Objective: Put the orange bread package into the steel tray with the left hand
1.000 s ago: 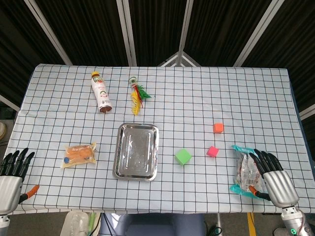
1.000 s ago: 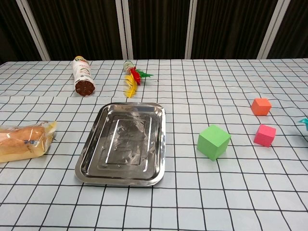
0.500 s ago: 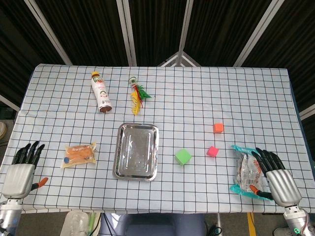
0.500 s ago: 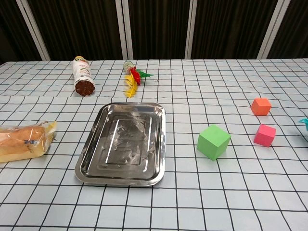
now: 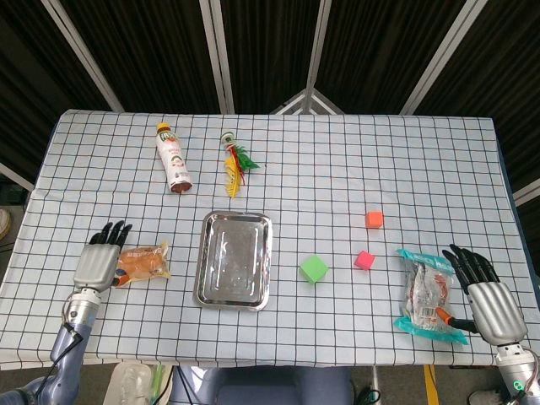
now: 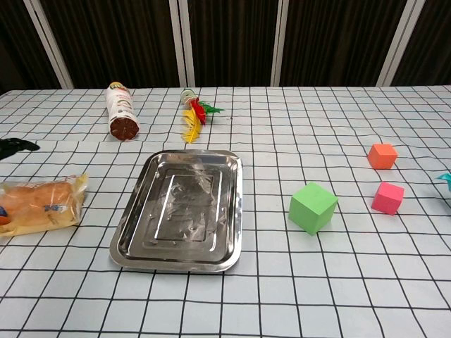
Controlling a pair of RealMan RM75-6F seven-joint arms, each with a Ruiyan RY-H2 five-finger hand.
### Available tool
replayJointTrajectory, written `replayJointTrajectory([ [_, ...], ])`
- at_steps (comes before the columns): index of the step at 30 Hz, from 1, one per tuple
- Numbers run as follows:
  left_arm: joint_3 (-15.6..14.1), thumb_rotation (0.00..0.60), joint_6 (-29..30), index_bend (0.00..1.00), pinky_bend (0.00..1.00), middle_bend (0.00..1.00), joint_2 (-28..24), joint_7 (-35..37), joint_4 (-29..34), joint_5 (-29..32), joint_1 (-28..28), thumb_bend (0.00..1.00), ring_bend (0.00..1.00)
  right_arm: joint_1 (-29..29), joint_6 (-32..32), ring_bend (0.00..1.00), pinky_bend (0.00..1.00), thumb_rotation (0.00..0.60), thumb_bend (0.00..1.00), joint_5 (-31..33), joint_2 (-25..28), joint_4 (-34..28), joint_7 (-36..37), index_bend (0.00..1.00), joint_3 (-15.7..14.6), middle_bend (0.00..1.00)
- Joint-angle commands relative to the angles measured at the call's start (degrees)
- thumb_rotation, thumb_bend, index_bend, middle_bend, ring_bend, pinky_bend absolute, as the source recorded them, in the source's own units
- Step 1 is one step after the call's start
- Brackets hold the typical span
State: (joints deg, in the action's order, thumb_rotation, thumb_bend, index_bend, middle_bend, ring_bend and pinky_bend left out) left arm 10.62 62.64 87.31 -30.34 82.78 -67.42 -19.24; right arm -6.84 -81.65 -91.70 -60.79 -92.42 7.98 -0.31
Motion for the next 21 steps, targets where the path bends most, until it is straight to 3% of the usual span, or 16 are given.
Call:
replayJointTrajectory([
  [1,-0.4,0.6,-0.5,0.07,0.31,0.2,0.8,-0.7,-1.0,0.5,-0.9,0.06,0.19,0.0,0.2,0.0,0.07,0.6,0.25,0.4,-0.1,0.1,-0.1,0.0,0.1,0.0],
  [4,-0.4,0.6,-0.8,0.28,0.44,0.42,1.5,-0.8,-1.9,1.2,-1.8,0.1,0.38,-0.2,0.5,0.0,0.07,0.6,0.25,0.8,-0.2,0.1,-0.2,0.0,0.3,0.0],
  [8,-0.2,0.6,-1.7,0.45,0.58,0.56,1.8,-0.5,-2.0,2.7,-2.6,0.13,0.51,-0.2,0.6,0.0,0.07,0.6,0.25,0.8,-0.3,0.0,-0.4,0.0,0.3,0.0],
  [15,-0.6,0.6,0.3,0.48,0.62,0.59,1.2,2.9,-0.8,0.6,-2.9,0.14,0.55,-0.1,0.4,0.0,0.07,0.6,0.25,0.8,-0.2,-0.1,-0.3,0.0,0.3,0.0],
  [21,-1.2,0.6,9.6,0.48,0.62,0.57,1.3,10.3,1.6,-10.3,-2.2,0.14,0.55,-0.2,0.9,0.0,0.07,0.6,0.25,1.1,0.0,-0.3,0.0,0.0,0.3,0.0],
])
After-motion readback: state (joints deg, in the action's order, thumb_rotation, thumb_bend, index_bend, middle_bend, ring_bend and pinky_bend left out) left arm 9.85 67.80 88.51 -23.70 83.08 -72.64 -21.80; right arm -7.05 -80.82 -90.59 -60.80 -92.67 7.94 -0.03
